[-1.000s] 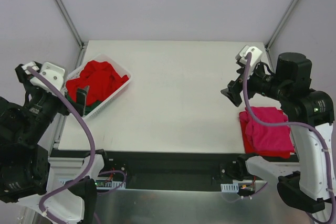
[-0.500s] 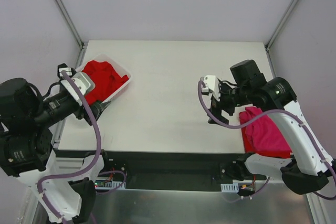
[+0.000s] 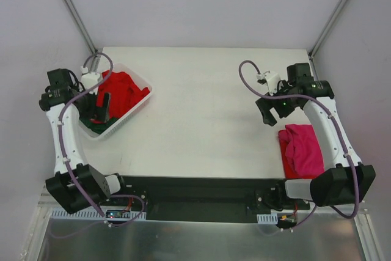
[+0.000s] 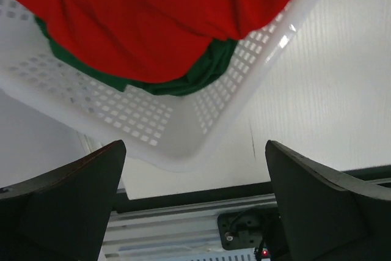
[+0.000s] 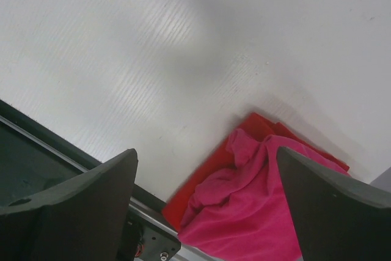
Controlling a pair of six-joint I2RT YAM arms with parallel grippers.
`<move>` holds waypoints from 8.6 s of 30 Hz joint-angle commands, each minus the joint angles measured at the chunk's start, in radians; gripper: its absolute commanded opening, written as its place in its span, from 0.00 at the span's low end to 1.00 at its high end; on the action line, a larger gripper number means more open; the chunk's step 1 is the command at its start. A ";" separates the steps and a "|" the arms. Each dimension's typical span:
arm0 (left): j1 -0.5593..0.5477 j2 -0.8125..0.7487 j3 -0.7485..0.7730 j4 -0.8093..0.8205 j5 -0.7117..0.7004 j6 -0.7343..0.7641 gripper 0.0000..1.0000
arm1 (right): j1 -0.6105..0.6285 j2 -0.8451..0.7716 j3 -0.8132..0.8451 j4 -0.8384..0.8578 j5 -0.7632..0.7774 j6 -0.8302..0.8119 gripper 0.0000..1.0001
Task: Fold and stack the t-shirts
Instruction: Grab crumpled tshirt from bin with the left arm, then move the tshirt to the center of the board, then flatten out the tshirt
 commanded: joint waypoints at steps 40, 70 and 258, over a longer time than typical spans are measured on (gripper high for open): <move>-0.140 0.673 0.402 0.091 -0.090 -0.178 0.99 | 0.039 -0.097 -0.001 0.032 -0.250 0.051 1.00; -0.644 0.064 0.689 0.000 0.403 -0.062 0.00 | 0.051 -0.008 0.004 0.025 -0.274 0.057 1.00; 0.000 0.820 0.555 0.308 -0.344 -0.407 0.99 | 0.024 -0.232 -0.316 -0.005 -0.216 -0.023 1.00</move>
